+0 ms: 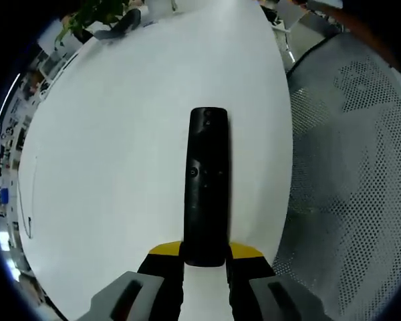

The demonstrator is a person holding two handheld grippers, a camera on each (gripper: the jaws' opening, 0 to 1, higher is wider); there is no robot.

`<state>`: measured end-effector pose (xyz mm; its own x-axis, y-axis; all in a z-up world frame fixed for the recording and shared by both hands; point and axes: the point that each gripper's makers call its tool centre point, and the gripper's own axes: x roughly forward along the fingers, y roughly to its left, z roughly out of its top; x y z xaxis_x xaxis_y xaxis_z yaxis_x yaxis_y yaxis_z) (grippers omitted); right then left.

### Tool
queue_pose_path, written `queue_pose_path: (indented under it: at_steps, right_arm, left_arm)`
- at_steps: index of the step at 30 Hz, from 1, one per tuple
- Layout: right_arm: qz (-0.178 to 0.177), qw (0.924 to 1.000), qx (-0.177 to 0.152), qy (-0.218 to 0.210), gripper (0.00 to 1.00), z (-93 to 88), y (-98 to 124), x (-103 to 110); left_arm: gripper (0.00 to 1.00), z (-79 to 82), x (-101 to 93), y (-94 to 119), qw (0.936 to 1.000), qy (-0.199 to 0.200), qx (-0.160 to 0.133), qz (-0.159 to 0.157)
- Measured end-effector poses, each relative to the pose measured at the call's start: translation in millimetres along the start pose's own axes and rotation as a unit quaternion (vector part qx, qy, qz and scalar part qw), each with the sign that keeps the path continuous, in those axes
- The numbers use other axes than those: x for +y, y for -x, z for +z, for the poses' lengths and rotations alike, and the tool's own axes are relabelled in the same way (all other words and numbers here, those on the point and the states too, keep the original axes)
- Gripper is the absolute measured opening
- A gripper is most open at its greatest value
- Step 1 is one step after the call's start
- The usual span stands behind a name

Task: Press the specified remote control buttons in sequence, fully releasing each button before pressing the next.

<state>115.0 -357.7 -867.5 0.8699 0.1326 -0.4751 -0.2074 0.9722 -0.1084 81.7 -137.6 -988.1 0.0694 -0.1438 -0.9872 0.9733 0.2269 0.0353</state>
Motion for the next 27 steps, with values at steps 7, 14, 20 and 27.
queue_pose_path:
  at_steps: [7, 14, 20, 27]
  right_arm:
    - [0.006, 0.9999, 0.001, -0.011, 0.18, -0.9, 1, -1]
    - [0.03, 0.9988, 0.03, -0.027, 0.07, -8.2, -2, 6]
    - [0.059, 0.9959, 0.064, -0.026, 0.0, -14.6, -1, 24]
    - [0.11, 0.9884, 0.086, -0.059, 0.0, -5.6, -2, 61]
  left_arm:
    - [0.23, -2.0, -10.1, 0, 0.9997, 0.017, -0.016, 0.003]
    - [0.23, -3.2, -21.7, 1, 0.9984, 0.028, -0.048, 0.005]
    - [0.23, -4.6, -32.9, 2, 0.9965, 0.026, -0.079, 0.006]
    - [0.23, -7.2, -45.5, 4, 0.9919, 0.048, -0.117, 0.013]
